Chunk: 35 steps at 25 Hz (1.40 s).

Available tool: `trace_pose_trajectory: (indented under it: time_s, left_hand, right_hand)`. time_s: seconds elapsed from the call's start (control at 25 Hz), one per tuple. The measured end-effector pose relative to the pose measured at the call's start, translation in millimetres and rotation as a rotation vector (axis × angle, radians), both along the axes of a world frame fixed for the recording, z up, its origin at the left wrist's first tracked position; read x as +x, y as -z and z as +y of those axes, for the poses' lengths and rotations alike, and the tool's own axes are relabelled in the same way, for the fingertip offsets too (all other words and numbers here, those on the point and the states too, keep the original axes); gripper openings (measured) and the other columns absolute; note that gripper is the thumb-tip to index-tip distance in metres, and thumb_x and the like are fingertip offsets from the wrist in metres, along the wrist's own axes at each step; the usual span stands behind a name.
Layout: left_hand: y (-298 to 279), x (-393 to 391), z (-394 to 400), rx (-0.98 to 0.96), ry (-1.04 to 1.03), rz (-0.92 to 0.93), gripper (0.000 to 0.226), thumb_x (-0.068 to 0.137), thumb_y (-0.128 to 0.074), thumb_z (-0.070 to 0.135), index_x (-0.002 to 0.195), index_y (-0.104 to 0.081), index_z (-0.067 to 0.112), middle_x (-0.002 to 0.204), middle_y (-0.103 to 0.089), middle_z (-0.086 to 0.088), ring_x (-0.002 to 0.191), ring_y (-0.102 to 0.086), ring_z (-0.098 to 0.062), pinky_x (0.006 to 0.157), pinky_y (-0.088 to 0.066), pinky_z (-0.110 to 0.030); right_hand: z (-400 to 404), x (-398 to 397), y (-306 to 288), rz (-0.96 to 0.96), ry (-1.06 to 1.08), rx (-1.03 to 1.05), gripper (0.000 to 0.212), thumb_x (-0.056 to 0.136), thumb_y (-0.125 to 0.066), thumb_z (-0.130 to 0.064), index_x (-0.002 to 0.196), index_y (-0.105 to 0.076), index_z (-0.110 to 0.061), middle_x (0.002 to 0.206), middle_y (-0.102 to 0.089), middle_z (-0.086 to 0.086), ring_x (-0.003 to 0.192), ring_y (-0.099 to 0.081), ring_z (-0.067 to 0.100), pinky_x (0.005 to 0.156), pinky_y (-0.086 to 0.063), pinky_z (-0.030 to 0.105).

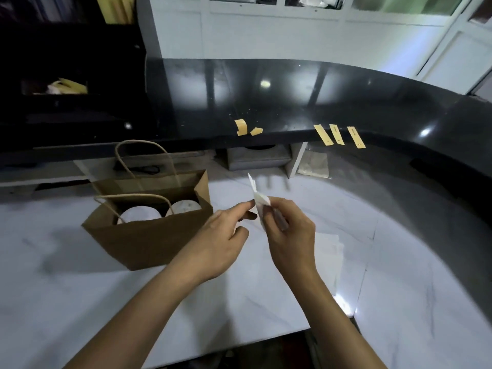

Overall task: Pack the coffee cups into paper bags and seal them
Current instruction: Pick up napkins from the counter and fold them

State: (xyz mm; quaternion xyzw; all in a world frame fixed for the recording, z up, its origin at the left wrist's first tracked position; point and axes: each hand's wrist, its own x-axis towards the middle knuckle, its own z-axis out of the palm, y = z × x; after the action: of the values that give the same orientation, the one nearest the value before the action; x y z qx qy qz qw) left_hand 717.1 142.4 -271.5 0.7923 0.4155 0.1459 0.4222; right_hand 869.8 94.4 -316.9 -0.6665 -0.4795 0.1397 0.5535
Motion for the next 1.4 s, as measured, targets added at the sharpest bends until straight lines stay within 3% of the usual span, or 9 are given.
trace_pose_trajectory:
  time_s: [0.12, 0.24, 0.48, 0.64, 0.84, 0.96, 1.16, 1.32, 1.4]
  left_hand:
    - [-19, -19, 1, 0.180, -0.066, -0.026, 0.045, 0.104, -0.044, 0.026, 0.144, -0.040, 0.047, 0.128, -0.051, 0.030, 0.112, -0.046, 0.003, 0.095, -0.045, -0.027]
    - [-40, -41, -2, 0.375, -0.151, -0.043, 0.037, 0.101, -0.049, 0.025, 0.134, -0.051, 0.042, 0.108, -0.046, 0.039, 0.115, -0.043, 0.008, 0.088, -0.043, -0.016]
    - [-68, -82, -1, 0.664, -0.366, -0.129, 0.026, 0.101, -0.048, 0.018, 0.122, -0.064, 0.023, 0.105, -0.063, 0.015, 0.103, -0.056, -0.007, 0.083, -0.049, -0.022]
    - [-69, -107, 8, 0.764, -0.568, -0.098, 0.025, 0.100, -0.049, 0.018, 0.120, -0.064, 0.018, 0.103, -0.064, 0.011, 0.095, -0.051, -0.009, 0.078, -0.040, -0.015]
    - [-53, -129, 28, 0.471, -0.678, -0.191, 0.022, 0.104, -0.044, 0.026, 0.115, -0.063, 0.032, 0.106, -0.065, 0.024, 0.101, -0.058, 0.000, 0.072, -0.044, -0.014]
    - [-41, -138, 39, 0.311, -0.675, -0.214, 0.023, 0.106, -0.045, 0.025, 0.115, -0.065, 0.031, 0.110, -0.070, 0.020, 0.111, -0.058, 0.004, 0.083, -0.043, -0.017]
    - [-30, -152, 50, 0.150, -0.619, -0.174, 0.026, 0.100, -0.057, 0.019, 0.113, -0.069, 0.037, 0.113, -0.068, 0.020, 0.116, -0.055, 0.002, 0.092, -0.042, -0.021]
    - [-26, -163, 55, 0.068, -0.597, -0.252, 0.037, 0.102, -0.039, 0.049, 0.107, -0.073, 0.038, 0.114, -0.068, 0.022, 0.118, -0.052, 0.006, 0.099, -0.036, -0.020]
    - [-21, -167, 59, 0.082, -0.646, -0.210, 0.041, 0.106, -0.033, 0.050, 0.106, -0.073, 0.040, 0.114, -0.067, 0.024, 0.118, -0.051, 0.006, 0.090, -0.033, -0.015]
  right_hand:
    - [18, -6, -13, 0.146, 0.003, -0.019, 0.018, 0.097, -0.062, -0.019, 0.093, -0.074, -0.032, 0.081, -0.072, -0.012, 0.077, -0.068, 0.013, 0.064, -0.056, 0.030]
    - [33, -10, -28, 0.198, 0.017, 0.008, 0.027, 0.097, -0.066, -0.018, 0.087, -0.072, -0.042, 0.079, -0.072, -0.019, 0.078, -0.069, 0.006, 0.060, -0.057, 0.022]
    - [55, -26, -47, 0.283, -0.029, 0.043, 0.021, 0.097, -0.069, -0.023, 0.094, -0.069, -0.043, 0.084, -0.069, -0.036, 0.086, -0.067, -0.009, 0.059, -0.051, 0.009]
    - [67, -37, -48, 0.276, -0.075, 0.033, 0.014, 0.096, -0.069, -0.028, 0.098, -0.069, -0.042, 0.091, -0.069, -0.033, 0.094, -0.063, -0.010, 0.062, -0.052, 0.009]
    - [76, -51, -51, 0.289, -0.125, 0.034, 0.012, 0.096, -0.071, -0.024, 0.103, -0.071, -0.033, 0.094, -0.069, -0.024, 0.090, -0.065, -0.006, 0.063, -0.050, 0.008]
    - [80, -62, -54, 0.261, -0.181, 0.051, 0.017, 0.096, -0.071, -0.021, 0.097, -0.069, -0.037, 0.085, -0.069, -0.030, 0.087, -0.066, -0.003, 0.063, -0.051, 0.010]
    - [90, -76, -48, 0.214, -0.269, 0.033, 0.007, 0.095, -0.070, -0.017, 0.098, -0.074, -0.022, 0.086, -0.072, -0.012, 0.079, -0.065, 0.006, 0.061, -0.048, 0.011]
    - [97, -79, -46, 0.102, -0.350, -0.061, 0.008, 0.092, -0.072, -0.018, 0.092, -0.074, -0.026, 0.082, -0.071, -0.014, 0.074, -0.063, 0.002, 0.058, -0.044, 0.009]
    - [101, -80, -47, 0.000, -0.384, -0.126, 0.013, 0.091, -0.074, -0.022, 0.089, -0.072, -0.034, 0.080, -0.071, -0.017, 0.075, -0.064, 0.000, 0.059, -0.046, 0.010]
